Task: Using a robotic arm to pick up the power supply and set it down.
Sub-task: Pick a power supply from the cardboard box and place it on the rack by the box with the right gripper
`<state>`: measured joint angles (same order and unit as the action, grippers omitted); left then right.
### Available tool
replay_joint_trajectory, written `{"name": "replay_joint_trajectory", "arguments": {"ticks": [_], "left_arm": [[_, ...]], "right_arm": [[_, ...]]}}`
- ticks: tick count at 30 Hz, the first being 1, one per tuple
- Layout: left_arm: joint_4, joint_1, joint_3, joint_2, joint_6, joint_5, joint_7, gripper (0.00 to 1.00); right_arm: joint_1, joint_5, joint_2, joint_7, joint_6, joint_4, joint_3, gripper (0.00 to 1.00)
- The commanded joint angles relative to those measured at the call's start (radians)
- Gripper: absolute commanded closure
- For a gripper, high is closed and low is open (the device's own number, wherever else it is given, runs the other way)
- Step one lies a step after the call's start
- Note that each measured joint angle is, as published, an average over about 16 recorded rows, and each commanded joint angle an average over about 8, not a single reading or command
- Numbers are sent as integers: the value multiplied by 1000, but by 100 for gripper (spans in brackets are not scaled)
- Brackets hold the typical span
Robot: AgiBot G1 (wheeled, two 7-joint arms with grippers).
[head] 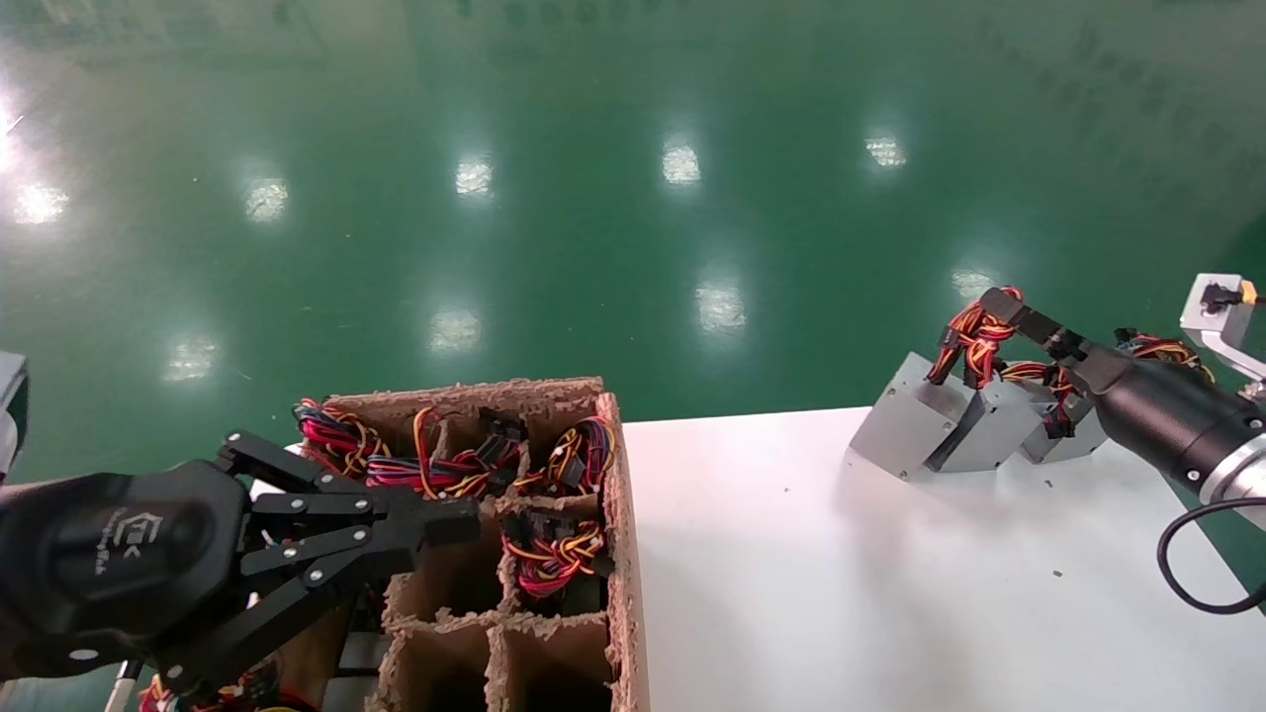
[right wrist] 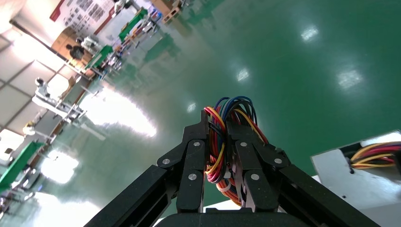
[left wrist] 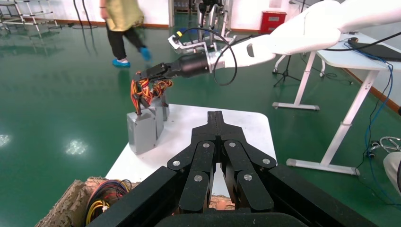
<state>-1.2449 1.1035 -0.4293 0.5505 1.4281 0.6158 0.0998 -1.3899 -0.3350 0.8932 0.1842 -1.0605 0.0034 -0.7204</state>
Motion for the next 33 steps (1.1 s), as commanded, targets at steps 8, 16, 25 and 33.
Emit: {"name": "replay_joint_trajectory", "arguments": {"ticks": [8,16,25,33], "left_arm": [[0,0,0,0,0,0,0,100],[0,0,0,0,0,0,0,100],[0,0,0,0,0,0,0,100],[0,0,0,0,0,0,0,100]], "right_arm": [[-26,-42,-6,-4,3,9,-29,100],[-50,-84,-14,-8,-9,18,-58,100],[-80,-130,-37,-23,-30,23,-90,100],[-107,-143,-41,-25,-2,7,-98,100]]}}
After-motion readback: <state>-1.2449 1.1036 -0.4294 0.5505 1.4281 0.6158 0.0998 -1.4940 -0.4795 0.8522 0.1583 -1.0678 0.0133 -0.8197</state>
